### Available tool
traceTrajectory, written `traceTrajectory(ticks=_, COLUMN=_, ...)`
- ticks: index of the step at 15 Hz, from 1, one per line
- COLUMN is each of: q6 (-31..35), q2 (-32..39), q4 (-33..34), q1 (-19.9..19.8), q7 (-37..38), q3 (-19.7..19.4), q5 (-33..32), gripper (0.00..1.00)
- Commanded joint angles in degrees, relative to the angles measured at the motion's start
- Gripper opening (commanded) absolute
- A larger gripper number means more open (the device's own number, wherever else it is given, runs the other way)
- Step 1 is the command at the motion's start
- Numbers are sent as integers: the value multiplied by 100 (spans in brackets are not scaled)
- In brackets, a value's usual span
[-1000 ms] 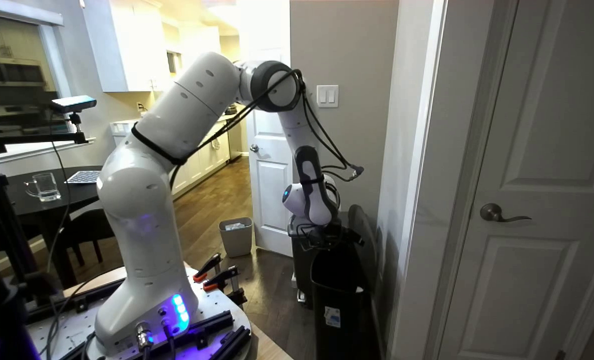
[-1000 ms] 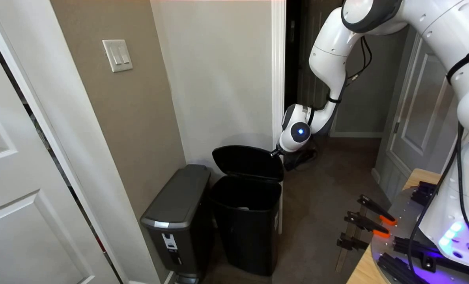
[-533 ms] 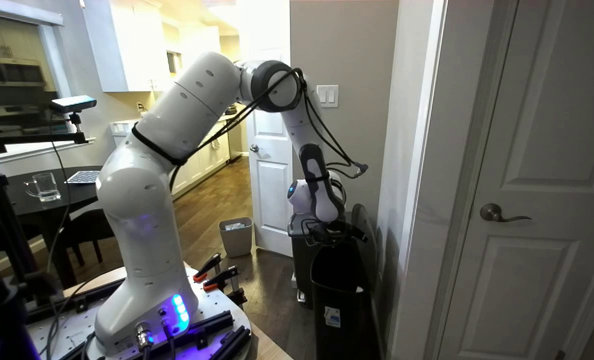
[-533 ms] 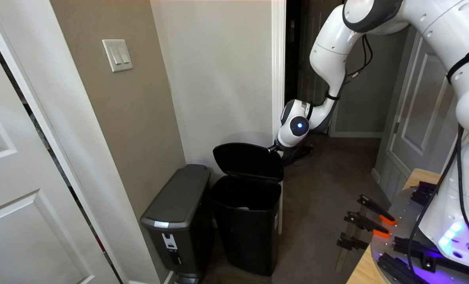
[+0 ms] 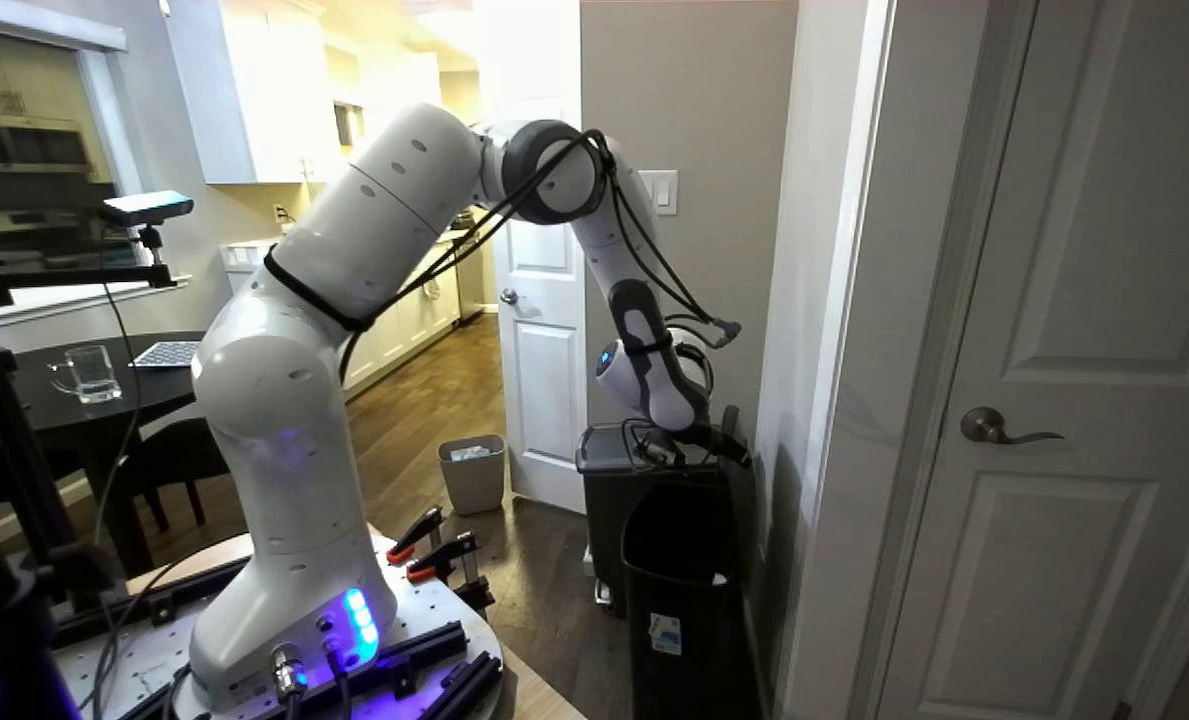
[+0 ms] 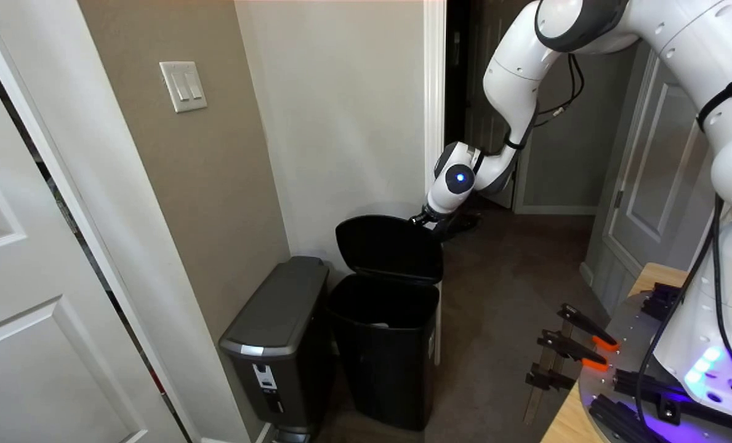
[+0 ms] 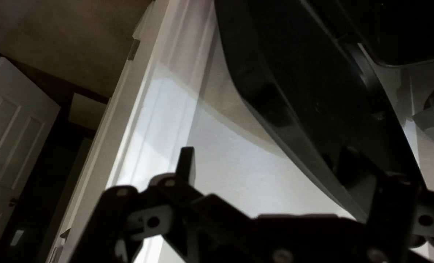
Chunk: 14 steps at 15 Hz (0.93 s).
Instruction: Open the bin completely
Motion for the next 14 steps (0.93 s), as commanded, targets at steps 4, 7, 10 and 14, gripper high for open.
traceTrajectory(ticks=4, q6=295, q2=122, q4=269, q1=51, q7=-1492, q3=-371, q5=1462, gripper=100)
traceTrajectory(ticks=7, q6=228, q2=189, q4=321, q1=43, q7=-2031, q3=-419, q5=2013, gripper=100)
traceTrajectory(ticks=10, q6=124, q2=198, q4=321, q1=49, q7=-2435, q3=-424, q5=2488, gripper=100)
traceTrajectory(ticks=14, q6=345, q2=125, q4=241, q1=-26, q7=-2691, q3=-284, q5=2908, gripper=100)
